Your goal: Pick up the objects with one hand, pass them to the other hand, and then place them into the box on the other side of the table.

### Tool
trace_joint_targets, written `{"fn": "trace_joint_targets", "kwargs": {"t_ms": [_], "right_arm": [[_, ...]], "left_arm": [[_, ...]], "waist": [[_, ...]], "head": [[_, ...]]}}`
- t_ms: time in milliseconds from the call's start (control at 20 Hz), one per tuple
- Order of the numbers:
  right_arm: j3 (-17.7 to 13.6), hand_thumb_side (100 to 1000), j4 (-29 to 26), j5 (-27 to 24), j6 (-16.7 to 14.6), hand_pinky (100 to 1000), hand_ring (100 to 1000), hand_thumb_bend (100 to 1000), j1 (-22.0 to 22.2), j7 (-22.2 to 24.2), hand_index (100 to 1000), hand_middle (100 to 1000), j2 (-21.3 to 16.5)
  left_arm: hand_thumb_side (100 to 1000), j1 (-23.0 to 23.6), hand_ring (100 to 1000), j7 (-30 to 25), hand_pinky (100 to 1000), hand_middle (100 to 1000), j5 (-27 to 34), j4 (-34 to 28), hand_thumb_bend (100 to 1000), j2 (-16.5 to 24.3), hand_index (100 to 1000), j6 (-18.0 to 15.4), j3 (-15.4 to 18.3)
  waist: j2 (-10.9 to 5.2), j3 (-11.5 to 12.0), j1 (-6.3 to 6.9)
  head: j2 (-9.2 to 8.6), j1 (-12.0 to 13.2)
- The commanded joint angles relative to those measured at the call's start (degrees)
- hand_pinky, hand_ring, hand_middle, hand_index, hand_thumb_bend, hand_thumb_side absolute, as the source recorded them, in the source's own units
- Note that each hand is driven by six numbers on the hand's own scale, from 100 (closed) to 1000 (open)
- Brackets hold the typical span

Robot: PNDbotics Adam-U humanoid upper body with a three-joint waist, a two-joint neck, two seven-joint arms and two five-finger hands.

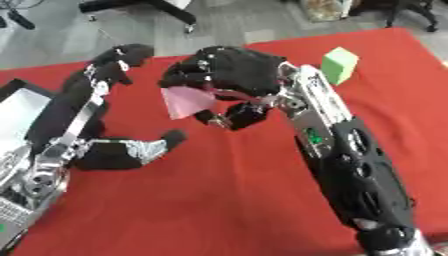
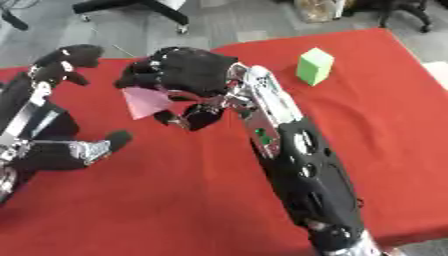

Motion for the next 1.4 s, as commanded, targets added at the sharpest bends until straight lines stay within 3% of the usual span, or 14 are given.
{"fn": "trace_joint_targets", "kwargs": {"t_ms": [50, 200, 650, 1000, 1400], "right_arm": [[0.1, 100, -1.9, 0.5, -1.2, 778, 729, 119, -1.4, 0.6, 737, 326, 0.3], [0.2, 100, -2.1, 0.8, -1.5, 774, 722, 119, -1.6, 0.1, 730, 263, 0.4], [0.4, 100, -2.1, 0.8, -1.9, 761, 715, 108, -2.0, -1.1, 726, 256, 0.5], [0.4, 100, -2.2, 0.3, -1.8, 748, 709, 100, -2.0, -1.1, 721, 253, 0.5], [0.4, 100, -2.4, -0.2, -1.8, 739, 703, 100, -2.0, -0.8, 718, 251, 0.6]], "left_arm": [[532, -1.6, 835, -0.2, 716, 862, -3.2, -1.0, 579, 1.6, 941, 2.7, -0.8], [504, -2.2, 832, -0.5, 732, 859, -5.4, -1.0, 572, 1.5, 939, 4.5, -1.5], [472, -4.8, 819, -6.3, 748, 840, -12.7, -1.0, 515, 1.2, 919, 10.1, -2.9], [377, -5.9, 792, -6.8, 712, 797, -13.5, -1.0, 361, 0.5, 878, 14.5, -2.4], [350, -6.6, 772, -8.5, 706, 770, -14.6, -1.0, 334, 0.2, 853, 18.4, -2.4]], "waist": [[-0.66, -0.1, 0.29], [-0.58, -0.2, 0.26], [-0.27, -0.7, 0.26], [-0.07, -1.0, 0.27], [-0.03, -1.2, 0.32]], "head": [[-0.12, 0.3], [-0.12, 0.4], [-0.12, 0.9], [-0.12, 1.1], [-0.12, 1.2]]}}
